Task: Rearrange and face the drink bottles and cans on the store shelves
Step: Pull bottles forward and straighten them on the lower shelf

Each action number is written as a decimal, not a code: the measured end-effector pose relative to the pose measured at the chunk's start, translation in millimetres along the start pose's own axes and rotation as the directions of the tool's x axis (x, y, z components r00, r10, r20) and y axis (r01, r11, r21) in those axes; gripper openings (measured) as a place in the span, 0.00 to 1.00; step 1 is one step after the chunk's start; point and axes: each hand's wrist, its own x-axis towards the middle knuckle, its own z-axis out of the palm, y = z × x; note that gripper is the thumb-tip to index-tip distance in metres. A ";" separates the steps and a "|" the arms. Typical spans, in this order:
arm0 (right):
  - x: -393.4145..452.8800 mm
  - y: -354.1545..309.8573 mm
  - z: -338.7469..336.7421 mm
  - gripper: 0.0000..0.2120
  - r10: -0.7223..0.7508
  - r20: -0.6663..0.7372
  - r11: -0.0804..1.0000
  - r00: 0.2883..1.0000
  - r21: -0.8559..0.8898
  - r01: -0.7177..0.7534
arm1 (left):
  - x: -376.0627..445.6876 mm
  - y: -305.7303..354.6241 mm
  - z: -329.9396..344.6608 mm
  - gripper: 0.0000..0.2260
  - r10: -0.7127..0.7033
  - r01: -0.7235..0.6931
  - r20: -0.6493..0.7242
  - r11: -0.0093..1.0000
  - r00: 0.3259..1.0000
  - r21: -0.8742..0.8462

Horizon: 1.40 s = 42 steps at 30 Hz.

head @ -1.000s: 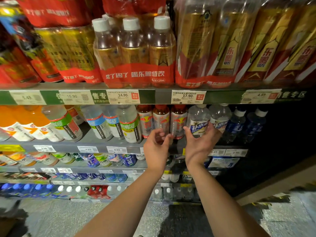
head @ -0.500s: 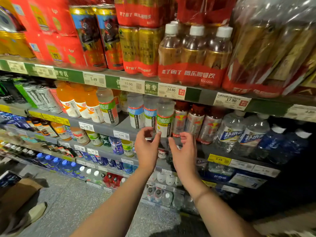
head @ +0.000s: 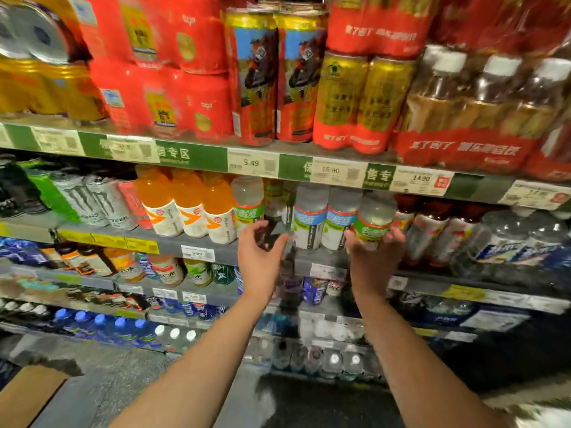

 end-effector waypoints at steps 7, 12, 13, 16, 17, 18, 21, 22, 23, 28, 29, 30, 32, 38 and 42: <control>0.6 -6.3 13.7 0.43 0.174 -0.055 0.972 0.983 -0.152 -0.180 | 27.6 -20.8 -14.8 0.23 0.037 -0.030 -0.122 0.998 0.992 0.059; 3.8 -3.4 13.7 0.39 0.139 -0.083 0.975 0.987 -0.165 -0.151 | 40.3 -22.9 -16.6 0.27 0.030 -0.023 -0.111 0.998 0.993 0.062; 2.9 -2.1 11.1 0.38 0.140 -0.076 0.977 0.987 -0.150 -0.150 | 42.0 -23.3 -17.6 0.27 0.032 -0.026 -0.108 0.998 0.994 0.061; -8.7 -5.0 -0.2 0.34 0.131 -0.063 0.987 0.989 -0.089 -0.136 | 47.0 -25.7 -18.2 0.27 0.035 -0.029 -0.098 0.998 0.995 0.060; -15.1 -5.8 -4.9 0.36 0.121 -0.068 0.989 0.990 -0.077 -0.126 | 47.2 -26.5 -18.4 0.27 0.037 -0.031 -0.094 0.998 0.995 0.058; -22.5 -9.4 -8.9 0.37 0.111 -0.069 0.991 0.991 -0.064 -0.116 | 47.1 -27.1 -18.6 0.27 0.040 -0.035 -0.092 0.998 0.995 0.055; -39.4 -16.8 -15.4 0.36 0.100 -0.053 0.994 0.994 0.045 -0.098 | 45.7 -27.2 -18.4 0.27 0.036 -0.032 -0.089 0.999 0.995 0.042; -44.2 -20.9 -16.7 0.35 0.092 -0.044 0.993 0.995 0.078 -0.088 | 45.5 -27.2 -18.4 0.26 0.037 -0.033 -0.090 0.999 0.995 0.037; -49.0 -26.0 -17.0 0.34 0.080 -0.032 0.992 0.996 0.102 -0.076 | 45.5 -27.0 -19.1 0.26 0.038 -0.036 -0.085 0.999 0.996 0.026; -77.5 -48.2 -4.1 0.34 0.031 0.040 0.964 0.999 0.262 -0.040 | 47.5 -37.8 -27.2 0.23 0.053 -0.054 -0.051 0.998 0.997 -0.016; -83.5 -52.3 1.9 0.35 0.015 0.063 0.957 0.998 0.288 -0.032 | 47.6 -40.7 -29.2 0.22 0.055 -0.056 -0.044 0.998 0.998 -0.021; -89.1 -56.0 8.6 0.36 0.003 0.081 0.954 0.997 0.297 -0.027 | 47.7 -42.8 -31.1 0.22 0.057 -0.057 -0.037 0.998 0.998 -0.022; -98.1 -64.5 23.0 0.36 0.003 0.124 0.957 0.992 0.287 -0.039 | 48.5 -46.5 -34.9 0.20 0.062 -0.062 -0.021 0.998 0.998 -0.007; -103.0 -71.7 67.5 0.32 0.037 0.227 0.978 0.973 0.190 -0.082 | 49.2 -52.6 -43.2 0.19 0.082 -0.085 0.058 0.995 0.995 0.054; -93.7 -63.8 96.4 0.31 -0.012 0.225 0.998 0.974 0.069 -0.003 | 51.1 -54.3 -44.5 0.21 0.068 -0.073 0.070 0.994 0.995 0.076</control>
